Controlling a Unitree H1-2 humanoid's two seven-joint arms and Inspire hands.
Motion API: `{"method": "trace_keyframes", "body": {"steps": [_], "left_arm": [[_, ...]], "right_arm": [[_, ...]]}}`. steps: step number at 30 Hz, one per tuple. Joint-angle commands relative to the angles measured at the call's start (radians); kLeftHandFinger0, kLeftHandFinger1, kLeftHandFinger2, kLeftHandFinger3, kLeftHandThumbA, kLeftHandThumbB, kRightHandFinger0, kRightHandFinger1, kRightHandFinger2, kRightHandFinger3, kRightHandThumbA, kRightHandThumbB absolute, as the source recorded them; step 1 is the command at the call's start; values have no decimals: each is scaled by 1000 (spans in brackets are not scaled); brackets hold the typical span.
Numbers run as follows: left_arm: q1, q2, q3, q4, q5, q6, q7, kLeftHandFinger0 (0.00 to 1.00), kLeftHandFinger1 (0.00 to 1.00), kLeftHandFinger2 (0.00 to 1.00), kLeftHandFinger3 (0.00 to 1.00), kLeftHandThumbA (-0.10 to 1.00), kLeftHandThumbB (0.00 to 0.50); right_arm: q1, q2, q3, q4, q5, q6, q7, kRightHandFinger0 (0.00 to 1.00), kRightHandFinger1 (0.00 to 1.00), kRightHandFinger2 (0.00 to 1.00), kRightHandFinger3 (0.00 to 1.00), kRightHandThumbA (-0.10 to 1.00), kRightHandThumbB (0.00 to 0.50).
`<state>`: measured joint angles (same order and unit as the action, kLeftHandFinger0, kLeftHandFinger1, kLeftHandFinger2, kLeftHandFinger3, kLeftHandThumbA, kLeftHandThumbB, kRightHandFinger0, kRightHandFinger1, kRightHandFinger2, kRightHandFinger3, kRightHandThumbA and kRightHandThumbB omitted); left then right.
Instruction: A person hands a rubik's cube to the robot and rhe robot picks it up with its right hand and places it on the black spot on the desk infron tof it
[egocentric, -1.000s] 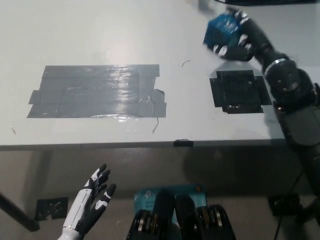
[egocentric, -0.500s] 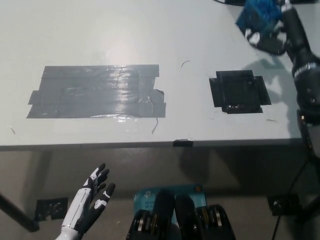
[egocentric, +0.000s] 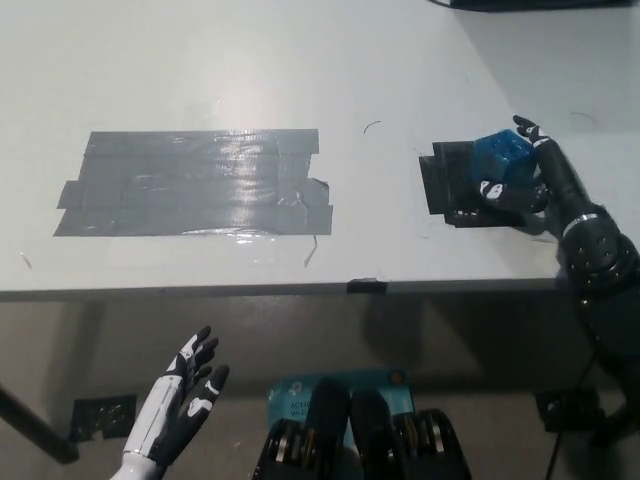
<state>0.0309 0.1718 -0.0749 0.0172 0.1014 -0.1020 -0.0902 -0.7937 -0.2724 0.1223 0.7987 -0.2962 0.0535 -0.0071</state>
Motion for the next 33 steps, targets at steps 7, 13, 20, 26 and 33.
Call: {"method": "trace_keyframes", "body": {"steps": [7,13,20,26,33], "left_arm": [[-5,12,4,-26,-2,-8,-10,1000,1000,1000,1000,780,90],[-12,12,4,-21,-6,-20,-12,994,1000,1000,1000,794,101],[-14,15,5,-21,2,-25,-8,987,1000,1000,1000,795,91],[-18,15,4,-21,-4,-16,-14,992,1000,1000,1000,784,86],[-20,13,1,-23,-2,-17,-13,979,1000,1000,1000,771,82]], "right_arm": [[-34,-62,15,-185,-16,-18,20,1000,1000,1000,1000,838,500],[-13,-78,-60,-502,10,47,21,1000,1000,1000,1000,927,476],[-25,-87,-153,-835,64,78,40,1000,1000,1000,1000,912,477],[35,-85,-174,-1096,65,162,80,1000,1000,1000,1000,895,478],[283,-21,-91,-1363,-14,174,96,1000,1000,1000,1000,930,440]]}}
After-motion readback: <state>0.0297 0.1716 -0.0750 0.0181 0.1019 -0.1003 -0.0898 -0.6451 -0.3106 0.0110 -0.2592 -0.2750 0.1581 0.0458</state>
